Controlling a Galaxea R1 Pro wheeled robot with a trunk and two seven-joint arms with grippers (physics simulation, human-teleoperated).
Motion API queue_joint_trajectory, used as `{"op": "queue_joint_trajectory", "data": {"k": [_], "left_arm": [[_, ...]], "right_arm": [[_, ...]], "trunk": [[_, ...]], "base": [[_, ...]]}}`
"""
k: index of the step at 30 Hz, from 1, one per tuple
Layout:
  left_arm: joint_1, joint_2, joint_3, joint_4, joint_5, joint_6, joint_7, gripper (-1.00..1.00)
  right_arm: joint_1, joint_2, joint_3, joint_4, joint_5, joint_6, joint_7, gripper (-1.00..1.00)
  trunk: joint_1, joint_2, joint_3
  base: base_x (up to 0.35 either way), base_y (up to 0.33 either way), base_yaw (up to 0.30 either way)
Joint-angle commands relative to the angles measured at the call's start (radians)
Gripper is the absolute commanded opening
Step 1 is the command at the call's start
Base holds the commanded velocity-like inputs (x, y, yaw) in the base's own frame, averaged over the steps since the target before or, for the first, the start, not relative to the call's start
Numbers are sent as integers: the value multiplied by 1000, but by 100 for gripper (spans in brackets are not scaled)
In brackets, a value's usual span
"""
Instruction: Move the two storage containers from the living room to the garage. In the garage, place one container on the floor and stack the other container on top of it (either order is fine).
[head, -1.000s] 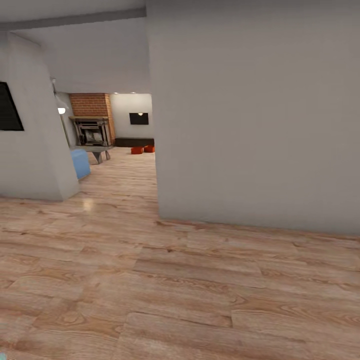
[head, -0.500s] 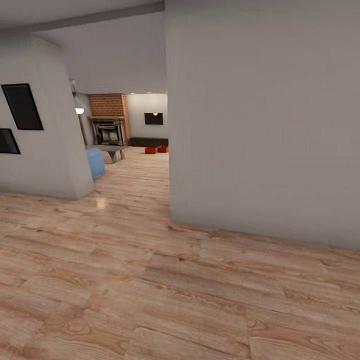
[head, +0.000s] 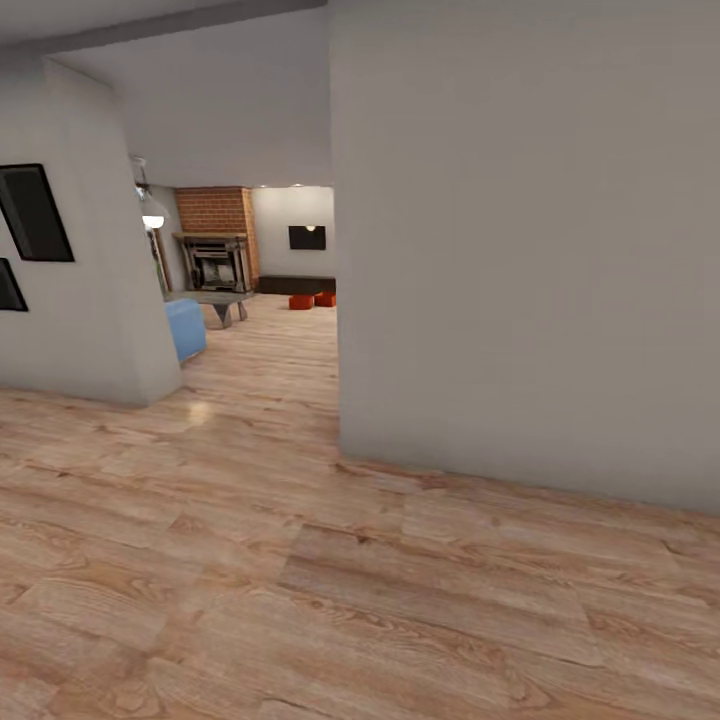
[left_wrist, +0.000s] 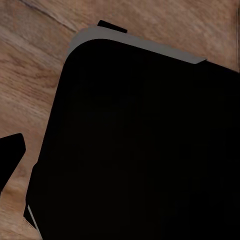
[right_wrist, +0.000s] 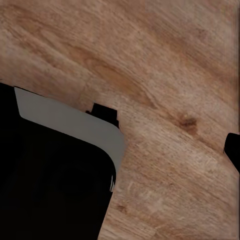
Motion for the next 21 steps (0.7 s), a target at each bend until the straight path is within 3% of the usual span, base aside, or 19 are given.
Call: {"op": "queue_joint_trajectory", "data": {"k": [1, 10, 21], "left_arm": [[0, 0, 7, 0, 0, -2, 1, 100], [0, 0, 7, 0, 0, -2, 1, 100], [0, 0, 7, 0, 0, -2, 1, 100]], "right_arm": [[-1, 0, 9, 3, -10, -6, 0, 100], [-1, 1, 8, 3, -10, -6, -3, 100], [-1, -1, 7, 3, -11, -6, -9, 100]], "trunk": [[1, 0, -1], [1, 0, -1], [1, 0, -1]], "base": [[322, 0, 0], [322, 0, 8], [322, 0, 245]]}}
